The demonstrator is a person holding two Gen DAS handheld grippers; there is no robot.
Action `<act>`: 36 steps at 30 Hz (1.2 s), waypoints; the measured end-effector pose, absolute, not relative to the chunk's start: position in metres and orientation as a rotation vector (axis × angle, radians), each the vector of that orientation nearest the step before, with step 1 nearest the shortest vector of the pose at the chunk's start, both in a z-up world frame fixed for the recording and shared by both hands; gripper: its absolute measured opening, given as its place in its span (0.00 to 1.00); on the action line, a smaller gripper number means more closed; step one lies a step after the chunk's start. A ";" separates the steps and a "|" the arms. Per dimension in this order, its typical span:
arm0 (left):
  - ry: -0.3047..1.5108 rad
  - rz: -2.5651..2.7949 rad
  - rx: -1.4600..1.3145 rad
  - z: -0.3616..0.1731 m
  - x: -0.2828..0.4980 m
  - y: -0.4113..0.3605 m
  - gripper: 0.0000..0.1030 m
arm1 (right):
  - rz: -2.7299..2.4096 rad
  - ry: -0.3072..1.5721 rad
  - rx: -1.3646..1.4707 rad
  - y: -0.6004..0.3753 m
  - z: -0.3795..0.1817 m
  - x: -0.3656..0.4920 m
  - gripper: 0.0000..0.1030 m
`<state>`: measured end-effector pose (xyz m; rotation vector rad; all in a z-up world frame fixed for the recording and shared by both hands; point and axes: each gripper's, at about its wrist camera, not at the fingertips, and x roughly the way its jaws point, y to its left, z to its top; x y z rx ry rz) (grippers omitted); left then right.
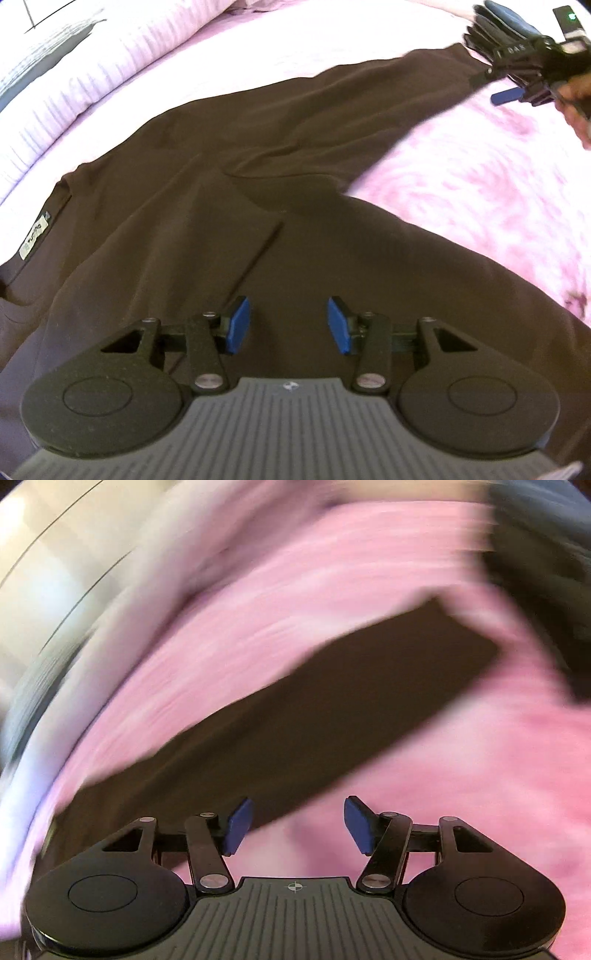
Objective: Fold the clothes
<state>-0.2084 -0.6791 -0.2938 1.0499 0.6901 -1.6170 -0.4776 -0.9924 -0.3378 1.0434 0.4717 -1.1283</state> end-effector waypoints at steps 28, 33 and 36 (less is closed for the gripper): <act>0.681 -1.453 0.904 -0.249 -0.176 -0.588 0.41 | -0.820 0.213 0.486 -0.930 -0.167 -0.299 0.03; 0.718 -1.278 0.843 -0.233 -0.091 -0.515 0.41 | -0.315 0.300 0.172 -0.746 -0.174 -0.160 0.03; 0.758 -1.171 0.823 -0.231 -0.039 -0.467 0.42 | -0.135 0.507 0.162 -0.668 -0.247 -0.099 0.03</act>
